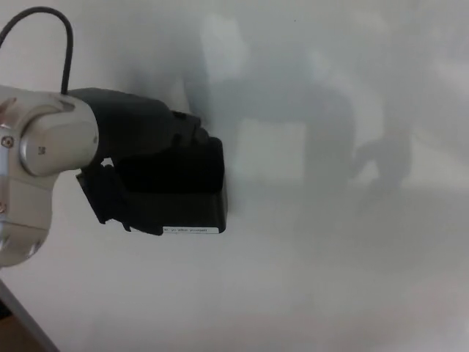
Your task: A magnetic marker holder is on the left hand side of the white board, the robot put the index and middle finger into the opening of the container and pull off the magnetic holder and hand it to a human on the left hand side.
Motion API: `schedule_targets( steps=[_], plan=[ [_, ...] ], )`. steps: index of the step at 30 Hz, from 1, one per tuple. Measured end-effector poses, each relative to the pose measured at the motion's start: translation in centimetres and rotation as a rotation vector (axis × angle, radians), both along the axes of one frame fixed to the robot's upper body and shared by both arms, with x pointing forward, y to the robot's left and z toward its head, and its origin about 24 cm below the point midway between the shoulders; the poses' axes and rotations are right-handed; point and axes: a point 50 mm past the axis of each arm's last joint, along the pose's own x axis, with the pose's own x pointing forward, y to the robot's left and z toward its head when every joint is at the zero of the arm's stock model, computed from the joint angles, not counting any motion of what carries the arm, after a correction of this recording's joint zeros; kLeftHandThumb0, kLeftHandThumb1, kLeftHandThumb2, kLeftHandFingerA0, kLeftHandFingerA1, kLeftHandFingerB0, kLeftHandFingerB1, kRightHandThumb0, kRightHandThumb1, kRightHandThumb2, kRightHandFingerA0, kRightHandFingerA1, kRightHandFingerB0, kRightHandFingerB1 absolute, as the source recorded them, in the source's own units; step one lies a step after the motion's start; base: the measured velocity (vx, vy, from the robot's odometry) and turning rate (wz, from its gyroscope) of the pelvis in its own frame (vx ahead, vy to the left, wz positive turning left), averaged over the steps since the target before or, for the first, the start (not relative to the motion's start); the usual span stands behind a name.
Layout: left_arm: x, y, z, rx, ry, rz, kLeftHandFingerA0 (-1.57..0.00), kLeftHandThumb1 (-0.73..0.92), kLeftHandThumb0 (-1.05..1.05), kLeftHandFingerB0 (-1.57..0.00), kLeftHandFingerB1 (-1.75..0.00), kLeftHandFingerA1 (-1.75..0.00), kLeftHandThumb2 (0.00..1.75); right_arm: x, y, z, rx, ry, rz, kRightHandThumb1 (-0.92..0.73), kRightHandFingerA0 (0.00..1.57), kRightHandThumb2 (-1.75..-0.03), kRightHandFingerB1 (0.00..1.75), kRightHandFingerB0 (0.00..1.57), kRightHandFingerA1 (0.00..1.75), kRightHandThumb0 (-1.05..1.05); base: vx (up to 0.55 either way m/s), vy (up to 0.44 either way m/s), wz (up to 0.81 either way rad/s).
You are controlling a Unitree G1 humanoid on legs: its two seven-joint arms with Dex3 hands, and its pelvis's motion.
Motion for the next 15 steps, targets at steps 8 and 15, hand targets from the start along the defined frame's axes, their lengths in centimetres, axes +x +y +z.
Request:
schedule_targets(
  steps=[8,15],
  plan=[
    [2.5,1.5,2.1,-0.020,0.185,0.095,-0.02,0.51,-0.80,-0.05,-0.22,-0.32,0.94,0.8,0.1,0.2,0.005,-0.017,0.005,-0.61,0.63,-0.94,0.48,0.33,0.62,-0.65,0.00,0.000,0.00],
    [4.5,2.7,4.3,-0.100,0.364,0.154,-0.15,0.78,-0.91,-0.10,-0.24,-0.33,0.65,1.2,0.0,0.3,0.009,-0.026,-0.001,-0.62,0.61,-0.94,0.48,0.32,0.61,-0.67,0.00,0.000,0.00]
  ],
)
